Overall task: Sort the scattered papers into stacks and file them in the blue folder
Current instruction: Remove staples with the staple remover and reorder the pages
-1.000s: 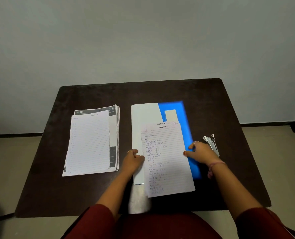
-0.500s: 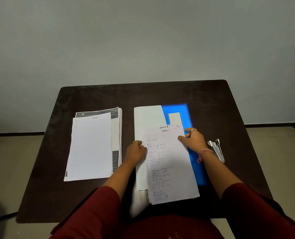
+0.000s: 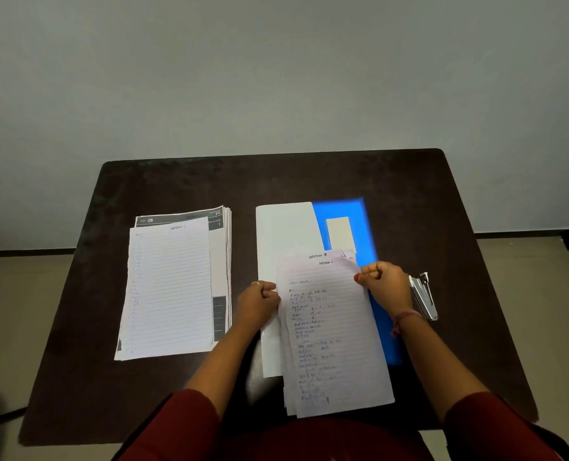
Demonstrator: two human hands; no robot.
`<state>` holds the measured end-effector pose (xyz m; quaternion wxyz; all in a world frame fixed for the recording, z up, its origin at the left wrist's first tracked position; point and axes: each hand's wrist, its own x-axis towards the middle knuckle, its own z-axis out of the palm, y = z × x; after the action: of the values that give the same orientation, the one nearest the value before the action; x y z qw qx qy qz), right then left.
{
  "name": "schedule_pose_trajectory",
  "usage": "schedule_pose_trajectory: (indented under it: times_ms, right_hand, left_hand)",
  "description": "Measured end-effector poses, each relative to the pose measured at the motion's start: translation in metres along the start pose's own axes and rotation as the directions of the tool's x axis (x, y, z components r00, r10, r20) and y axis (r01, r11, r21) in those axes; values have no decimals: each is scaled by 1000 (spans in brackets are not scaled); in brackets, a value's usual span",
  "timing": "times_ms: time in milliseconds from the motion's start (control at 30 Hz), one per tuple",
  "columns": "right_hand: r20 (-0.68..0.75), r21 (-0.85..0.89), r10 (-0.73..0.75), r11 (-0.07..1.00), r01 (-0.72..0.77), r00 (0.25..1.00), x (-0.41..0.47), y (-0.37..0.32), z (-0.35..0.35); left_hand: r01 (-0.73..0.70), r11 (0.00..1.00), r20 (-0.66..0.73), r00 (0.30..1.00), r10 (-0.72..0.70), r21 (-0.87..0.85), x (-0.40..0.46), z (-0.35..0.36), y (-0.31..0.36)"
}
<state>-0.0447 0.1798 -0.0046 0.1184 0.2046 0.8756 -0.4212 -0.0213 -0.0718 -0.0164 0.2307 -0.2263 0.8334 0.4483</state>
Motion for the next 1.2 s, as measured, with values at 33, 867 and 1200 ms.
schedule_pose_trajectory:
  times_ms: [33, 867, 1200]
  right_hand:
    - [-4, -18, -19, 1000, 19, 1000, -1, 2, -1]
    - [182, -96, -120, 986, 139, 976, 25, -12, -28]
    - [202, -331, -162, 917, 224, 966, 43, -24, 3]
  left_hand:
    - [-3, 1000, 3, 1000, 3, 5, 0, -1, 1]
    - [-577, 597, 261, 804, 534, 557, -8, -11, 21]
    - [-590, 572, 287, 795, 534, 570, -14, -8, 20]
